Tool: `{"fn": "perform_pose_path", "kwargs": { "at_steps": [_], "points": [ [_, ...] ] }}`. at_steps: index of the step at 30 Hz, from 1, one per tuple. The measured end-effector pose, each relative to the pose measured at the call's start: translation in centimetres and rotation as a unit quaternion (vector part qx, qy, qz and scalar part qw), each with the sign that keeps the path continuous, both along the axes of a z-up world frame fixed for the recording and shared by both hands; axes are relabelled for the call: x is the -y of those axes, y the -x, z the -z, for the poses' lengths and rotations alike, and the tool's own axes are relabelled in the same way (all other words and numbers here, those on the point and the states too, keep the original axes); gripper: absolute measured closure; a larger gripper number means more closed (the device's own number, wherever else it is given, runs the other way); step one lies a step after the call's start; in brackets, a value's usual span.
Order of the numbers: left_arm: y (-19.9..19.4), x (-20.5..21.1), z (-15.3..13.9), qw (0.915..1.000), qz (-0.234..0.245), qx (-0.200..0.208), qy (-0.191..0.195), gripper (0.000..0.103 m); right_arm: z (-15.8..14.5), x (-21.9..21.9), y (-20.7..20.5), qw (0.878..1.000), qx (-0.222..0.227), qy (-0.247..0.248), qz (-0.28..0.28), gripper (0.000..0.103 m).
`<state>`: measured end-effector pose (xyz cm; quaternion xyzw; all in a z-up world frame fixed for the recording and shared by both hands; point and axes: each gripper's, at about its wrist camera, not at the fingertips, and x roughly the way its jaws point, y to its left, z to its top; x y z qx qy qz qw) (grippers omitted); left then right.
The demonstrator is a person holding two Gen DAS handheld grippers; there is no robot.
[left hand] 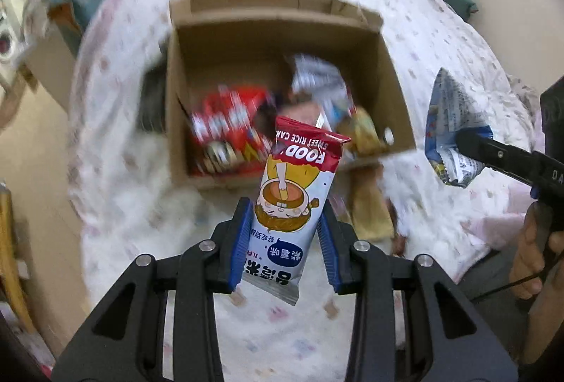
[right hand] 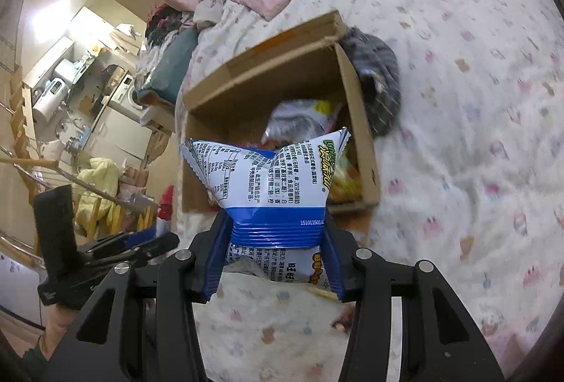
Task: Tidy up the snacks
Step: 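Carry both packets into the box and open both tools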
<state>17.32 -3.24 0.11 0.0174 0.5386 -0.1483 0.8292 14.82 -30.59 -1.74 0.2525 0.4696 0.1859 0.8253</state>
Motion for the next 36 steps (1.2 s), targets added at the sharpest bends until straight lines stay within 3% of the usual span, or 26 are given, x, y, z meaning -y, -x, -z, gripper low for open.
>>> {"fn": "perform_pose_path", "kwargs": {
  "at_steps": [8,15,24,28,36],
  "points": [
    [-5.4,-1.7,-2.4,0.9971,-0.064,0.04,0.002,0.07,-1.3,-2.3,-6.5,1.0,-0.002,0.028,0.004,0.053],
    [-9.6,-1.6,-1.1,0.9936,-0.094,0.06,0.013,0.07,-1.7,-4.3,-9.6,1.0,0.03,0.005,-0.003,0.053],
    [-11.8,-2.4,0.5,0.9892,-0.119,0.084,0.017,0.07,0.7,-5.1,-11.4,0.999,0.025,0.021,-0.015,0.053],
    [-12.2,-1.8,1.2,0.9904,-0.117,0.071,0.019,0.07,1.6,-5.1,-12.1,0.999,0.016,0.024,-0.02,0.052],
    [-11.9,-0.5,1.1,0.9902,-0.094,0.102,-0.015,0.07,2.5,-5.6,-13.0,0.999,0.012,0.031,-0.026,0.05]
  ]
}}
